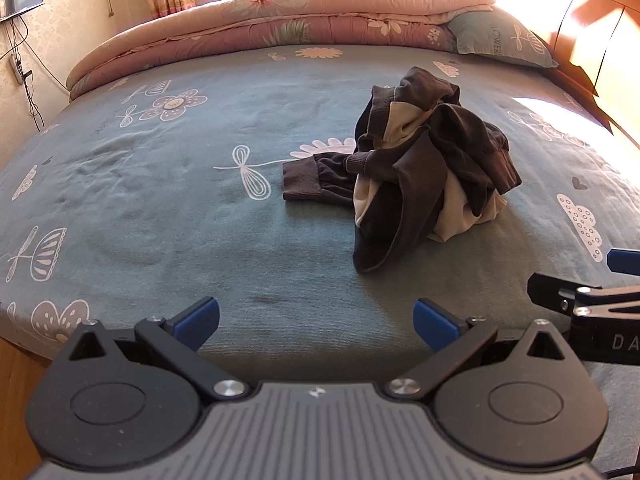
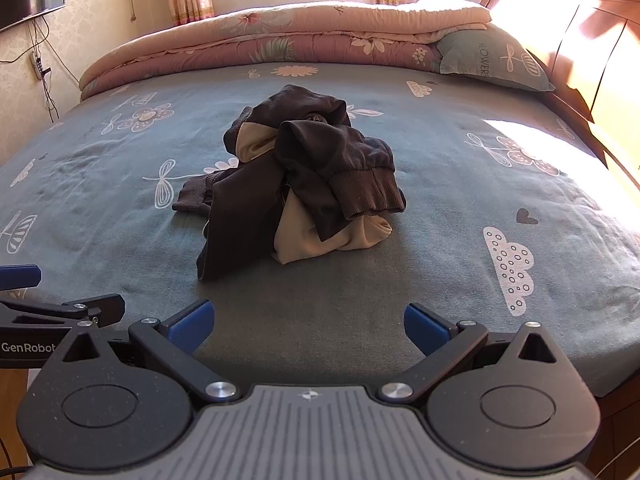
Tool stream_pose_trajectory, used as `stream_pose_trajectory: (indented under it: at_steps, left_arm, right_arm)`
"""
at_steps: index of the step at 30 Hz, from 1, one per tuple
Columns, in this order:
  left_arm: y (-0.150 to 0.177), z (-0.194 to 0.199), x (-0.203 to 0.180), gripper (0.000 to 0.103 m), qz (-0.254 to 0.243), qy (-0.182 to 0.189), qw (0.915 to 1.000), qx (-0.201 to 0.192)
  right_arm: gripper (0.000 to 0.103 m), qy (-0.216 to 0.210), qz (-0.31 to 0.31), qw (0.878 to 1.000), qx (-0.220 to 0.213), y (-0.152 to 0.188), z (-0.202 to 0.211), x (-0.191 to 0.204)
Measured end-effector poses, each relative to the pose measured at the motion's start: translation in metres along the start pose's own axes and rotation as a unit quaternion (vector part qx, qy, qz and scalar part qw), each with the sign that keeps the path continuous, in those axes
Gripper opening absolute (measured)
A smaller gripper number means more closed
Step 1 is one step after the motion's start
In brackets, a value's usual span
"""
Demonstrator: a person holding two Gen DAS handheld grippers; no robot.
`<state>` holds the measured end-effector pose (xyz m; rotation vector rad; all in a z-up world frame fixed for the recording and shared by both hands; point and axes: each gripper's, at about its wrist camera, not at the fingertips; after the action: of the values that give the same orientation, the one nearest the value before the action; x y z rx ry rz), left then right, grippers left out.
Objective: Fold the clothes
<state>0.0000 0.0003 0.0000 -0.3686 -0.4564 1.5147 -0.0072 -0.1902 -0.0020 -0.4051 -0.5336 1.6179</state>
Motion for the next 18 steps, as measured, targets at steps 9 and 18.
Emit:
stream_pose_trajectory:
  at_steps: [9,18]
  left_arm:
    - [0.0003,-0.0006,0.0028,0.103,0.005,0.001,1.0000,0.001]
    - [0.0011,-0.0030,0.0039,0.103,0.007,-0.002,1.0000,0.005]
  right_arm:
    - [0.103,-0.005,0.000,1.000,0.002,-0.0002,-0.0016,-0.0016]
    - [0.103,-0.004,-0.001,1.000,0.001,0.0011,-0.0010,0.0008]
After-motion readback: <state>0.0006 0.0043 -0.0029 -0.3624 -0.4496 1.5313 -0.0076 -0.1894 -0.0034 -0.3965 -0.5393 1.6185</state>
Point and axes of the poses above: each gripper's, at about its wrist camera, not at the fingertips, and z roughly against the way its jaws point, x to its left, y to its underside, and after that the axes turned 10 degrees about x, right-handed
